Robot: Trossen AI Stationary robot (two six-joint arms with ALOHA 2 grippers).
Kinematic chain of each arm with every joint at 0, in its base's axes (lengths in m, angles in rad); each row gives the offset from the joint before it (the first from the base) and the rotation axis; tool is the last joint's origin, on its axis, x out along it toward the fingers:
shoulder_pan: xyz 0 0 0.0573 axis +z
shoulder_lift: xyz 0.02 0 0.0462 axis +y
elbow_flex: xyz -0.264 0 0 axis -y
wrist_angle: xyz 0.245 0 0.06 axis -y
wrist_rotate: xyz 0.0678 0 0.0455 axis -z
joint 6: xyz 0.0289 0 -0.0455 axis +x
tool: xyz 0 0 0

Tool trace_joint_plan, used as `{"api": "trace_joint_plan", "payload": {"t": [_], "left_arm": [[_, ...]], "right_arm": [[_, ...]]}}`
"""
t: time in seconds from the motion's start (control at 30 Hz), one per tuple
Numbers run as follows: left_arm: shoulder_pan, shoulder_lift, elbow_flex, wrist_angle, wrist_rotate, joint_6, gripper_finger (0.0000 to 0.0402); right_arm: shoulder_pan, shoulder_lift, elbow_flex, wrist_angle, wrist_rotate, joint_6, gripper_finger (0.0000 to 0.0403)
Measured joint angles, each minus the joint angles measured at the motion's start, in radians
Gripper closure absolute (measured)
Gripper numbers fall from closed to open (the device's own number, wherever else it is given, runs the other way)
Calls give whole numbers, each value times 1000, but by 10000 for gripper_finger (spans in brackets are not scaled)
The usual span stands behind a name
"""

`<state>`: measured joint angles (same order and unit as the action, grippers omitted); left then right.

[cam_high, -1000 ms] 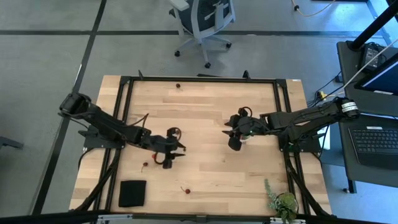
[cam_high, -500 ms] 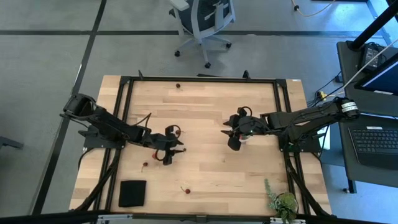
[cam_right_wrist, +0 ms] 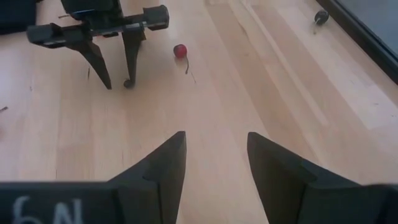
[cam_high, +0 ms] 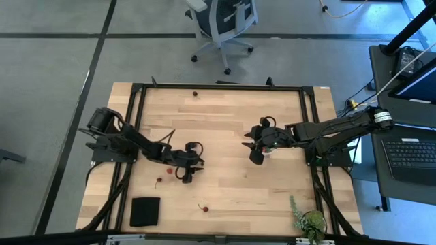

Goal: Pick and placing Produce into tupperware
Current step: Put the blueberry into the transparent bucket

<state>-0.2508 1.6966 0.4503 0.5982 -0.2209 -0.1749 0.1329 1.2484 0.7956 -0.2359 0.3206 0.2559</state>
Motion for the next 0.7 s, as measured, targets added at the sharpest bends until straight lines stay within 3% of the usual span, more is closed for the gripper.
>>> {"api": "trace_joint_plan", "payload": {"t": [0.4, 0.7], "left_arm": [[-1, 36, 1, 9, -29, -2, 250], [-2, 37, 2, 4, -24, 44, 317]], "right_arm": [[0, 0, 0, 0, 0, -6, 230], [0, 0, 0, 0, 0, -7, 230]]}}
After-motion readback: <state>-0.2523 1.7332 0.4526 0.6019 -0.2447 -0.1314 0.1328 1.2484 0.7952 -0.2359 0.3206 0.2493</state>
